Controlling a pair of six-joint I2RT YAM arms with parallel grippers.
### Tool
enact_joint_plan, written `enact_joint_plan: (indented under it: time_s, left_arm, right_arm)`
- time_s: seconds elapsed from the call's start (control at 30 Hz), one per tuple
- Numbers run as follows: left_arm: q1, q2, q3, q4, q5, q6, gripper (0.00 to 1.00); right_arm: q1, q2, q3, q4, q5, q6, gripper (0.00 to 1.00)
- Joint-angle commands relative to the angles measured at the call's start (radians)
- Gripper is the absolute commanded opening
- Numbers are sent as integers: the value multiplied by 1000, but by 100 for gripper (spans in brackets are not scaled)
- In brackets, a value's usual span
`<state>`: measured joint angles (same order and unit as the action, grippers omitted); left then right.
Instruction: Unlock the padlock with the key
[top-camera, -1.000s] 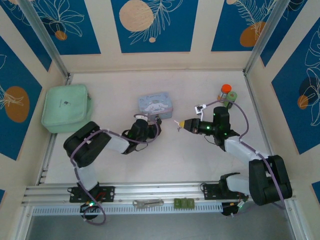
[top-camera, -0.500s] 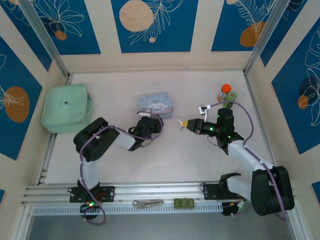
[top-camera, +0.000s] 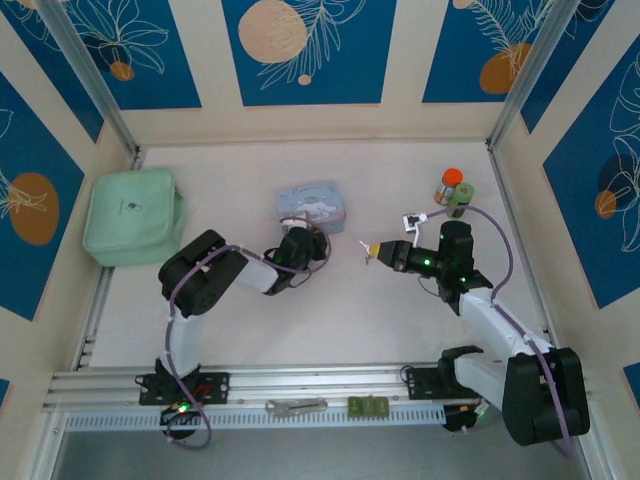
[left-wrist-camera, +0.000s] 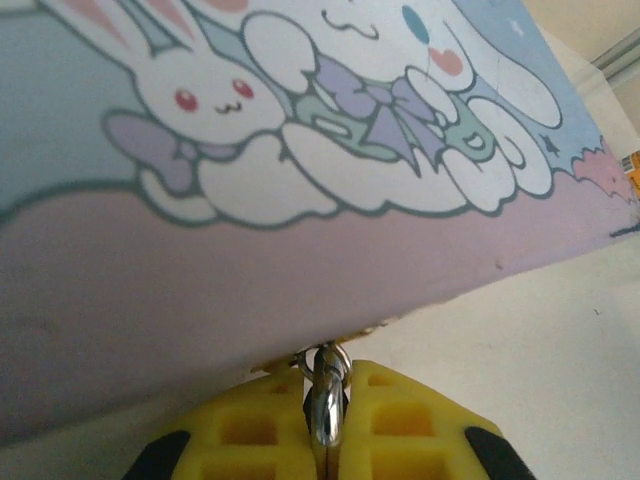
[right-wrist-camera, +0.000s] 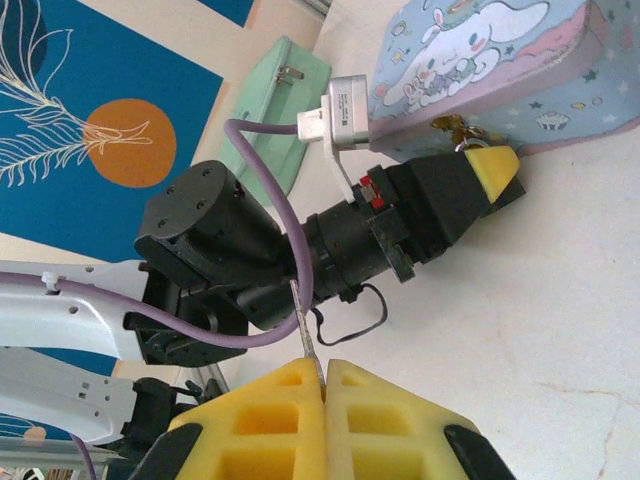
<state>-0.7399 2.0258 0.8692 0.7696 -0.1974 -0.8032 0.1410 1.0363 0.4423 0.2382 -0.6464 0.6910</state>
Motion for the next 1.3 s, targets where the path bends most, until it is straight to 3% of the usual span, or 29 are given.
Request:
enact_joint_plan:
  time_s: [0.0,0.3,0.6,0.93,1.27]
  left_arm:
    - [12,8,-23,33,94,-50,0]
    - [22,-68,-54,113,286,-228,0]
    - [37,-27,-72,340,425,-468,0]
    - [52,11,-128,550,431,-633,0]
    - [52,-19,-139,527,405,-628,0]
  right_arm:
    - [-7,3,-15,-12,11,2,0]
    - [7,149,-27,107,-15,71,0]
    - [46,369,0,270,-37,126,0]
    - [47,531,30,434,-57,208,0]
    - [103,554,48,485,31,252,0]
